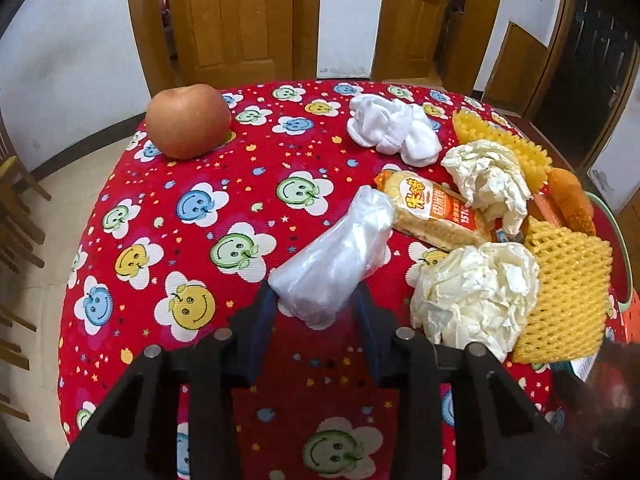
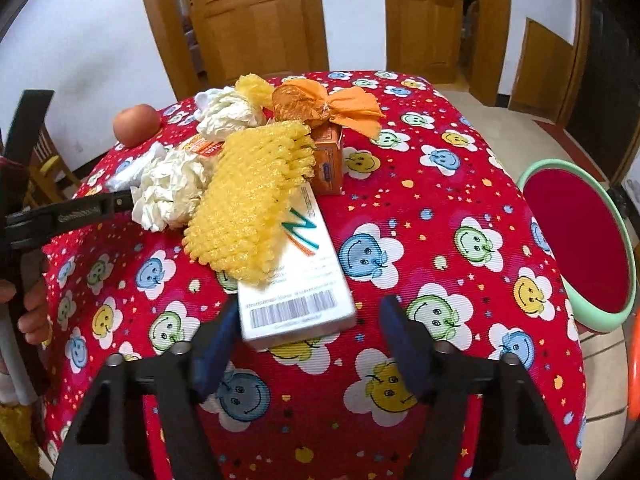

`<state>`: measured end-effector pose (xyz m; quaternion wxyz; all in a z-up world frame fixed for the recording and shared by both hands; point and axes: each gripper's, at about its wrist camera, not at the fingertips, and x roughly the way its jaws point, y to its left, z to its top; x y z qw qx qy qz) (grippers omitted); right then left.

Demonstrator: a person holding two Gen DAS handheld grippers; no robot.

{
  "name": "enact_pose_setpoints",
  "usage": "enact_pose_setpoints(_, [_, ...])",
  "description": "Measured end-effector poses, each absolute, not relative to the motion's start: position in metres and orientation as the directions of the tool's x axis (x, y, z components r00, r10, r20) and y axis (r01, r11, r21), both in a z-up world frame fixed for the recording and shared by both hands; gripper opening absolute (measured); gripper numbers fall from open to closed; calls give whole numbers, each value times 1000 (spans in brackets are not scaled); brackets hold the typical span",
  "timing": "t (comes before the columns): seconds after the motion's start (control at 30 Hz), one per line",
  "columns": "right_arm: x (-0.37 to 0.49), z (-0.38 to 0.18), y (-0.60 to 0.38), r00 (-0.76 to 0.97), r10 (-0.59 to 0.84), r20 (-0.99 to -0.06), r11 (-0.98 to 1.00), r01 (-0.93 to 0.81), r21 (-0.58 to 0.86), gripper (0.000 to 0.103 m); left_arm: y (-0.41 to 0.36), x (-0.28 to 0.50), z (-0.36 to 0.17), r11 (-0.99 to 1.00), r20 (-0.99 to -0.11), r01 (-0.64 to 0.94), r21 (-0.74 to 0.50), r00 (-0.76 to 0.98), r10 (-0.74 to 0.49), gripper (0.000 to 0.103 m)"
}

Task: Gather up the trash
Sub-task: 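Grasp the white medicine box with the right gripper while the left gripper grasps the plastic bag, then carry the white box over the red bucket with the right gripper and release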

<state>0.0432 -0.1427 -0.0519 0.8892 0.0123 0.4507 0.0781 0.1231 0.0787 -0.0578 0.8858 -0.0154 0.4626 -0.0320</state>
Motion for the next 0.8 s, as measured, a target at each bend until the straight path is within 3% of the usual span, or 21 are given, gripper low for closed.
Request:
enact_pose_setpoints(0.43, [13, -34, -165, 606, 216, -766, 976, -143, 163, 56, 74, 64, -24, 985, -764, 21, -171, 628, -146, 33])
enact_pose_setpoints(0.47, [10, -32, -168, 611, 214, -762, 977, -138, 164, 56, 73, 61, -22, 984, -759, 25, -178, 633, -153, 17])
enact_pose_setpoints(0.5, [7, -30, -171, 617, 214, -758, 977, -135, 165, 56, 72, 59, -21, 981, -754, 32, -191, 635, -168, 8])
enact_pose_setpoints(0.6, [0, -23, -178, 634, 214, -743, 977, -130, 170, 56, 67, 52, -15, 970, -742, 52, -239, 634, -217, 6])
enact_pose_setpoints(0.8, [-14, -12, -192, 663, 219, -716, 975, -121, 187, 56, 59, 44, -11, 975, -745, 39, -217, 639, -191, 6])
